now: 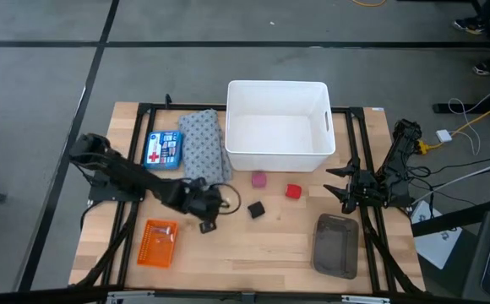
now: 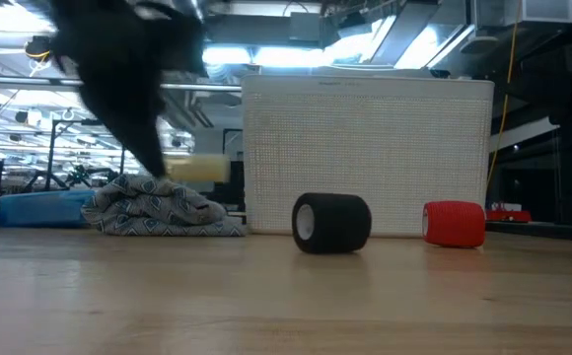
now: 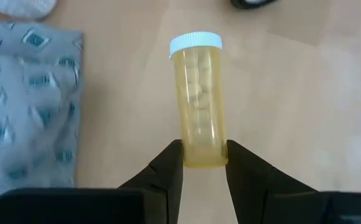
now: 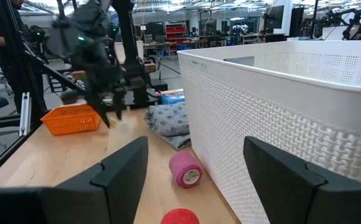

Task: Pick & Place Medicine items
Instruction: Put the yellow pill bottle into the orange bin

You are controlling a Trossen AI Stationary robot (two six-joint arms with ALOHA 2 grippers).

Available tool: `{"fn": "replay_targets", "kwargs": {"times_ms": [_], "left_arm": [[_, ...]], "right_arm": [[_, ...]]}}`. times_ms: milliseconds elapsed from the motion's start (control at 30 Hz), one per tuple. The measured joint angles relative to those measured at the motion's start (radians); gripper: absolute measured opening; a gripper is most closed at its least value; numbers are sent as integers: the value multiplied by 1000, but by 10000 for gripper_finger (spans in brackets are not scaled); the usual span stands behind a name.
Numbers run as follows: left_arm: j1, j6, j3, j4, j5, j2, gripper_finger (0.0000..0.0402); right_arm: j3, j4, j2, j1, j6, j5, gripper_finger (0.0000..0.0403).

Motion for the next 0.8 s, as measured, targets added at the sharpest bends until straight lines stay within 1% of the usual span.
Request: {"fn": "replay_targets", "kwargs": {"times_ms": [133, 267, 333, 433, 533, 800], "left_arm": [[-108, -148, 0, -106, -68, -72, 100], [-233, -319, 1, -213, -164, -132, 100], [-293, -403, 2, -256, -190, -151, 100], [-377, -509, 2, -315, -188, -162, 100], [-456, -594, 2, -353, -166, -161, 100], [-636, -816, 2, -390, -171, -161, 100]], "right_arm": [[0, 0, 0, 0, 0, 0, 265], [0, 0, 0, 0, 0, 0, 265], [0, 0, 0, 0, 0, 0, 265], [0, 0, 0, 0, 0, 0, 265], [0, 0, 0, 0, 0, 0, 265], [0, 0, 0, 0, 0, 0, 265]]}}
